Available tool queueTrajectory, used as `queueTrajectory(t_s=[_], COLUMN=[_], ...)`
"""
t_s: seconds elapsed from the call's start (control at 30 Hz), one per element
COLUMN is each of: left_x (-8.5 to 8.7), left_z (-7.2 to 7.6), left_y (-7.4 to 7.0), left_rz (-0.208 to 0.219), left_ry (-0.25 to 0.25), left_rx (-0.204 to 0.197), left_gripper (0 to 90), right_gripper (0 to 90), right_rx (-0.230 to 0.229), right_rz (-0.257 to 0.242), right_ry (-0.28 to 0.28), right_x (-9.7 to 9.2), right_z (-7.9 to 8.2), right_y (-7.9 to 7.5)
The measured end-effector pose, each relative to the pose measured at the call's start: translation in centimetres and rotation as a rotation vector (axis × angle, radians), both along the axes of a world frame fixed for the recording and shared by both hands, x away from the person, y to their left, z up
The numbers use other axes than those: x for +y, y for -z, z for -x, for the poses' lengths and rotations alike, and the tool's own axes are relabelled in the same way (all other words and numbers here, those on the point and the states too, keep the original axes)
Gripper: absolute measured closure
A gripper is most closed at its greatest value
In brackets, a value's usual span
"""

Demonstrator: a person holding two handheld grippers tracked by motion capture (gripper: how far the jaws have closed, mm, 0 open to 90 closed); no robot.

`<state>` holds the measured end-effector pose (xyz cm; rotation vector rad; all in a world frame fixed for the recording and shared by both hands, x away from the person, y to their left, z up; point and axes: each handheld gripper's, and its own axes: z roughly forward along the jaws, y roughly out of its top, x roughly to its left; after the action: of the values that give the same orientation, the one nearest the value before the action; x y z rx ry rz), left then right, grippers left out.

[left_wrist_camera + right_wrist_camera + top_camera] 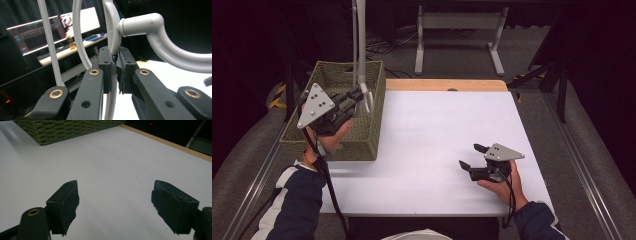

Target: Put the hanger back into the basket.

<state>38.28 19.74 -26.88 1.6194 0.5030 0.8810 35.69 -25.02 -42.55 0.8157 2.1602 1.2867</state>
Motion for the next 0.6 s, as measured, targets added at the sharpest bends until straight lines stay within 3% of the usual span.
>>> queueTrajectory(t_s=[0.33,0.43,0.6], left_x=[2.4,3.2,4.1], left_z=[-1.7,-2.1,-2.6], left_y=[2.1,2.8,3.6], left_rz=[-0.063,-0.090,-0.130], left_ry=[-0.127,-0.176,-0.214], left_rx=[0.069,0.107,0.157], left_gripper=[82.8,82.8,82.8], right_gripper=[21.1,20.5,19.4], right_rx=[0.023,0.034,0.042], right_rz=[0.013,0.017,0.015], right_ry=[-0.017,-0.016,-0.012], right_x=[0.3,0.3,0.3], right_z=[-0.2,-0.2,-0.3], right_y=[0.4,0.5,0.5])
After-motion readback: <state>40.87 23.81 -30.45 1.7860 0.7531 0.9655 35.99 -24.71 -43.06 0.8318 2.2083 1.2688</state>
